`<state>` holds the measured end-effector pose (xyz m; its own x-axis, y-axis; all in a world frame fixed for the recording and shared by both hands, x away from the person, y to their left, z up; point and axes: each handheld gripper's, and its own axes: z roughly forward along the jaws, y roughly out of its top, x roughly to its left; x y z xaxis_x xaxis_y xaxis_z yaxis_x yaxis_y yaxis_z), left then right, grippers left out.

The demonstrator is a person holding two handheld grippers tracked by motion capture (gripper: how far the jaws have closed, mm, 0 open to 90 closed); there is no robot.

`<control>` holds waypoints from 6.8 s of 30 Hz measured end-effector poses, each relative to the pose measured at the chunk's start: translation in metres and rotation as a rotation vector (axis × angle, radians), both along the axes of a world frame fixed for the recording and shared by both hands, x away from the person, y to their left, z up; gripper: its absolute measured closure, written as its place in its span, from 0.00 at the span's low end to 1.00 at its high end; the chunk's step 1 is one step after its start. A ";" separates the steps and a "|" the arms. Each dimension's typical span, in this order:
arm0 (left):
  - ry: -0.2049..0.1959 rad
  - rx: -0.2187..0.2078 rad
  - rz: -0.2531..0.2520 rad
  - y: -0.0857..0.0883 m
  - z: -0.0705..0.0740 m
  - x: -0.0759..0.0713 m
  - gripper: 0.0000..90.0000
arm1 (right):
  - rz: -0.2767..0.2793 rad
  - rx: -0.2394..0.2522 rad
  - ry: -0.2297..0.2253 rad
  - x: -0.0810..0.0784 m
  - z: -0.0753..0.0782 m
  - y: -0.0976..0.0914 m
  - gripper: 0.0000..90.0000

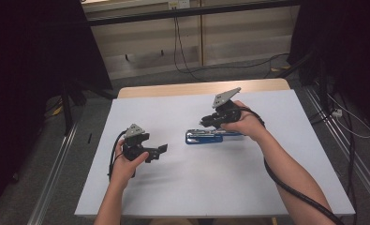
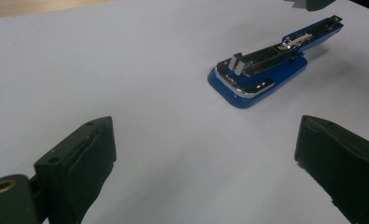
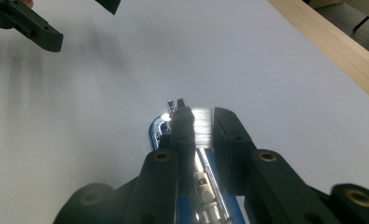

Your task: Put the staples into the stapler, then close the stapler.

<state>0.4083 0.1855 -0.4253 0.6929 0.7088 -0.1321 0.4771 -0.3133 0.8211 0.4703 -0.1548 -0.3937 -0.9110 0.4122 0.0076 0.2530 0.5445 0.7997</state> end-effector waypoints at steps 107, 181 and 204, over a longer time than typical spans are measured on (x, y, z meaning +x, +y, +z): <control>0.018 -0.026 0.026 0.004 -0.002 0.000 0.06 | 0.173 -0.063 -0.012 0.021 -0.038 0.032 0.88; 0.009 -0.013 0.005 -0.001 -0.003 0.001 0.07 | -0.277 0.000 -0.066 -0.037 -0.024 -0.032 0.12; -0.010 -0.003 -0.015 -0.024 -0.002 -0.002 0.18 | -0.526 0.036 -0.117 -0.088 -0.022 -0.081 0.30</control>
<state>0.4060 0.1620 -0.4275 0.7050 0.6977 -0.1271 0.4637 -0.3179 0.8270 0.3828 -0.2361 -0.4161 -0.5774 0.8144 -0.0584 0.3925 0.3396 0.8548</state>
